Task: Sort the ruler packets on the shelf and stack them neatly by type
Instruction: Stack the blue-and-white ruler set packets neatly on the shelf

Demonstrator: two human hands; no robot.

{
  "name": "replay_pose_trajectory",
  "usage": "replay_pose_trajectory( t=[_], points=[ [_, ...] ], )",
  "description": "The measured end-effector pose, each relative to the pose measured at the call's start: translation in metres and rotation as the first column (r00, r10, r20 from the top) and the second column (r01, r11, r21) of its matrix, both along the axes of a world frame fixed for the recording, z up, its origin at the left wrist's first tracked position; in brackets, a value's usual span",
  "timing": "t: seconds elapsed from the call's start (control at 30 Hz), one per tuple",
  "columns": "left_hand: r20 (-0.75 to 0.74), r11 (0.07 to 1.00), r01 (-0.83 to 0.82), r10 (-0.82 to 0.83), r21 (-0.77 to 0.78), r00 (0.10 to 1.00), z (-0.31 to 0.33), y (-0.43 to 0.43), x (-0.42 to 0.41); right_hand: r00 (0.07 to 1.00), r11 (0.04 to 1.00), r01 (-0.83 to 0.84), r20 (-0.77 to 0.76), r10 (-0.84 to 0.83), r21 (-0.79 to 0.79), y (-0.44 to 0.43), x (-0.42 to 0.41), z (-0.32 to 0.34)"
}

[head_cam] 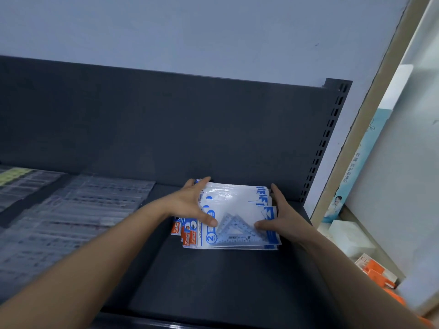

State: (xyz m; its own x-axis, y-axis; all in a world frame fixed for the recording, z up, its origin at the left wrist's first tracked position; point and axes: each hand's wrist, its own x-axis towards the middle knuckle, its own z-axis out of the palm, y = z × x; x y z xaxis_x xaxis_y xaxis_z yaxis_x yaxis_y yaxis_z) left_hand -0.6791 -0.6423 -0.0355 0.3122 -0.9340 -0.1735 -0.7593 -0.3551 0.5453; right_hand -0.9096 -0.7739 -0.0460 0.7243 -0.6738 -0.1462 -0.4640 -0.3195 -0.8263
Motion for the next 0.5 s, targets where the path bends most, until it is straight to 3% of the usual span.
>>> replay_pose_trajectory(
  t=[0.13, 0.2, 0.27, 0.33, 0.5],
  points=[
    [0.442, 0.995, 0.031, 0.012, -0.091, 0.897, 0.015, -0.005, -0.023, 0.998, 0.946, 0.042, 0.052, -0.027, -0.322, 0.006, 0.013, 0.002],
    [0.531, 0.993, 0.061, 0.003, -0.104, 0.847, 0.010, -0.011, -0.041, 1.000, 0.849, 0.016, 0.007, -0.015, -0.528, 0.014, 0.024, 0.005],
    [0.499, 0.998, 0.058, -0.046, -0.007, 0.866, -0.002, -0.013, -0.050, 0.988, 0.779, -0.088, -0.154, -0.011, -0.620, 0.019, 0.032, 0.002],
    [0.403, 0.995, 0.068, -0.094, 0.078, 0.911, -0.013, -0.008, -0.049, 0.947, 0.775, -0.203, -0.322, -0.001, -0.599, 0.022, 0.031, -0.006],
    [0.355, 0.993, 0.084, -0.106, 0.079, 0.929, -0.018, 0.006, -0.044, 0.935, 0.724, -0.173, -0.342, -0.092, -0.668, 0.028, 0.024, -0.021]
  ],
)
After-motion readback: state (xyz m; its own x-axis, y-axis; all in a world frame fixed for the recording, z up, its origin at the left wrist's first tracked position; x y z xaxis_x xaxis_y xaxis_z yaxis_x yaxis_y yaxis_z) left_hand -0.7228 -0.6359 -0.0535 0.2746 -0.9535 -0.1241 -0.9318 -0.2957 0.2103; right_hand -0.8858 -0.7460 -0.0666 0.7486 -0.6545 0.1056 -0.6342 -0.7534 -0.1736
